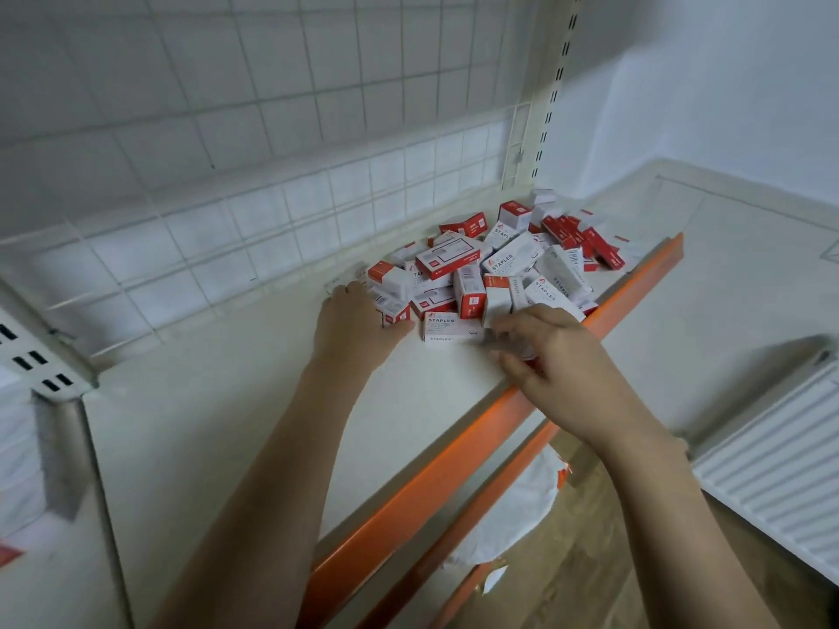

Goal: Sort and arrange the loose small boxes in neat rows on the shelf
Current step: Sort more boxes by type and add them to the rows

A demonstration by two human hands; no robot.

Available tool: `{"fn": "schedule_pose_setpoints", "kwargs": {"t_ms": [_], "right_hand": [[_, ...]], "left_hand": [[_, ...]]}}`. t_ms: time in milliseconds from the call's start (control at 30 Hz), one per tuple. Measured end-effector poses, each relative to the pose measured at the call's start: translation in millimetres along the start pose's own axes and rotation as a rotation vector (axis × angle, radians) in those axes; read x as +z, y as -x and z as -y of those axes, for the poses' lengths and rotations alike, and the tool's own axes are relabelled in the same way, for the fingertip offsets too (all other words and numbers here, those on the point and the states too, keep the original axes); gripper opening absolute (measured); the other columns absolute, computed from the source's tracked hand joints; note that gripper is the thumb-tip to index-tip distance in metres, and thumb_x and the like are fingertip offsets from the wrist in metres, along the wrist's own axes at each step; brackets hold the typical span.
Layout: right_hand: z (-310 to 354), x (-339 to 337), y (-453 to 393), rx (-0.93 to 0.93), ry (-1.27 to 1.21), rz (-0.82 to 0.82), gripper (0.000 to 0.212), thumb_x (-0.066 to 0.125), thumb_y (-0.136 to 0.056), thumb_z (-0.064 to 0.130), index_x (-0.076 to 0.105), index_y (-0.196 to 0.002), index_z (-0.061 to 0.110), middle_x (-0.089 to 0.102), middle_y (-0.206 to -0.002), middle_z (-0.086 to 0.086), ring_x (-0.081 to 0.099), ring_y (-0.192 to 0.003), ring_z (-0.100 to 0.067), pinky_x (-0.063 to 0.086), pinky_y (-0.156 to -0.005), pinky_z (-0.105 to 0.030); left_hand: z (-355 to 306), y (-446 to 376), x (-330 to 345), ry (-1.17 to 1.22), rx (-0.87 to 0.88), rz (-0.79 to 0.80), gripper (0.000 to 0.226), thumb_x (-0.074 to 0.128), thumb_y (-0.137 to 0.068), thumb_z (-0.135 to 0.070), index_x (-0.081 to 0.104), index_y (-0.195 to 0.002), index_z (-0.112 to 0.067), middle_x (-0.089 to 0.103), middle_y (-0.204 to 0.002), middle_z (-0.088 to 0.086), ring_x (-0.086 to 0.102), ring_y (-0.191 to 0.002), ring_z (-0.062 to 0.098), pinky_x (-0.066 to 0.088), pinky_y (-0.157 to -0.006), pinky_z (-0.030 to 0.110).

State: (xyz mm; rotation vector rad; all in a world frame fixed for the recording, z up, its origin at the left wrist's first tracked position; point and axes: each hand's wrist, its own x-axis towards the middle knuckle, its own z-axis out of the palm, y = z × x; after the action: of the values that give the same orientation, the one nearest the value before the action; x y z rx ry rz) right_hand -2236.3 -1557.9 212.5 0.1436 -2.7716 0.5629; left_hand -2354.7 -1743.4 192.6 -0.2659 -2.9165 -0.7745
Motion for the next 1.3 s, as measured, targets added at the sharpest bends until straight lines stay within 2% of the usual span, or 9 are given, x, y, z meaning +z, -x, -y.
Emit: {"fn": "schedule_pose_setpoints", "kwargs": {"t_ms": [100, 200, 333, 433, 600, 867, 967, 1167, 1300], "right_hand": [[4, 1, -17, -0.063, -0.002, 0.026, 0.032, 0.062, -0.086, 0.018, 0.061, -0.118, 0.014, 0.06, -0.108, -0.003, 0.052, -0.104, -0.022, 0.043, -0.085, -0.029], [15, 1, -43, -0.167, 0.018, 0.069, 0.036, 0.06, -0.087, 0.016, 0.059, -0.122, 0.013, 0.059, -0.114, -0.006, 0.049, -0.11, -0.024, 0.036, -0.09, -0.027], [28, 7, -90, -0.3, 0.1, 0.145, 0.031, 0.056, -0.086, 0.016, 0.061, -0.116, 0.013, 0.058, -0.105, -0.009, 0.05, -0.104, -0.029, 0.04, -0.087, -0.036], [40, 13, -122, -0.345, 0.199, 0.204, 0.044, 0.056, -0.084, 0.014, 0.052, -0.128, 0.016, 0.053, -0.121, -0.008, 0.044, -0.114, -0.026, 0.038, -0.094, -0.036], [50, 27, -155, -0.421, 0.405, 0.387, 0.07, 0.066, -0.08, 0.026, 0.033, -0.141, 0.019, 0.038, -0.139, -0.002, 0.035, -0.125, -0.021, 0.034, -0.098, -0.034], [41, 55, -171, -0.513, 0.534, 0.449, 0.07, 0.065, -0.075, 0.014, 0.035, -0.137, 0.019, 0.046, -0.131, -0.003, 0.045, -0.116, -0.022, 0.041, -0.093, -0.036], [42, 51, -168, -0.514, 0.462, 0.392, 0.068, 0.068, -0.075, 0.019, 0.038, -0.136, 0.018, 0.049, -0.128, -0.002, 0.046, -0.114, -0.021, 0.038, -0.09, -0.032], [49, 11, -121, -0.476, 0.056, 0.201, 0.059, 0.072, -0.075, 0.024, 0.044, -0.126, 0.018, 0.05, -0.123, 0.0, 0.044, -0.108, -0.018, 0.028, -0.079, -0.025], [45, -1, -68, -0.436, -0.256, 0.106, 0.063, 0.077, -0.072, 0.022, 0.045, -0.125, 0.019, 0.049, -0.12, 0.005, 0.044, -0.107, -0.011, 0.033, -0.083, -0.024]], "left_hand": [[0, 6, -11, 0.031, -0.039, -0.03, 0.064, 0.073, -0.074, -0.04, 0.047, -0.123, -0.007, 0.055, -0.118, 0.01, 0.05, -0.11, 0.026, 0.039, -0.088, 0.031], [2, 18, -27, 0.019, -0.061, -0.076, 0.056, 0.071, -0.076, -0.035, 0.046, -0.116, -0.006, 0.053, -0.111, 0.009, 0.049, -0.105, 0.026, 0.033, -0.078, 0.026], [8, 40, -48, 0.032, -0.054, -0.167, 0.051, 0.073, -0.074, -0.035, 0.048, -0.109, -0.008, 0.052, -0.105, 0.006, 0.051, -0.1, 0.024, 0.032, -0.073, 0.022], [10, 58, -61, 0.068, -0.049, -0.243, 0.051, 0.075, -0.073, -0.033, 0.049, -0.111, -0.01, 0.053, -0.107, 0.004, 0.05, -0.1, 0.022, 0.034, -0.075, 0.022], [9, 83, -76, 0.096, -0.043, -0.339, 0.055, 0.076, -0.073, -0.033, 0.049, -0.115, -0.011, 0.051, -0.108, 0.001, 0.048, -0.1, 0.018, 0.032, -0.075, 0.017], [9, 104, -77, 0.069, -0.051, -0.38, 0.055, 0.078, -0.071, -0.031, 0.05, -0.113, -0.009, 0.052, -0.104, 0.003, 0.049, -0.096, 0.021, 0.032, -0.074, 0.02], [7, 109, -73, 0.066, -0.068, -0.375, 0.055, 0.077, -0.071, -0.031, 0.05, -0.113, -0.009, 0.052, -0.103, 0.002, 0.048, -0.095, 0.021, 0.032, -0.074, 0.02], [1, 123, -65, 0.056, -0.083, -0.408, 0.051, 0.078, -0.07, -0.027, 0.052, -0.111, -0.01, 0.053, -0.1, 0.002, 0.049, -0.093, 0.023, 0.034, -0.074, 0.023], [-4, 141, -61, 0.044, -0.118, -0.47, 0.049, 0.078, -0.069, -0.024, 0.053, -0.109, -0.011, 0.051, -0.093, -0.004, 0.046, -0.091, 0.023, 0.026, -0.069, 0.019]]}}
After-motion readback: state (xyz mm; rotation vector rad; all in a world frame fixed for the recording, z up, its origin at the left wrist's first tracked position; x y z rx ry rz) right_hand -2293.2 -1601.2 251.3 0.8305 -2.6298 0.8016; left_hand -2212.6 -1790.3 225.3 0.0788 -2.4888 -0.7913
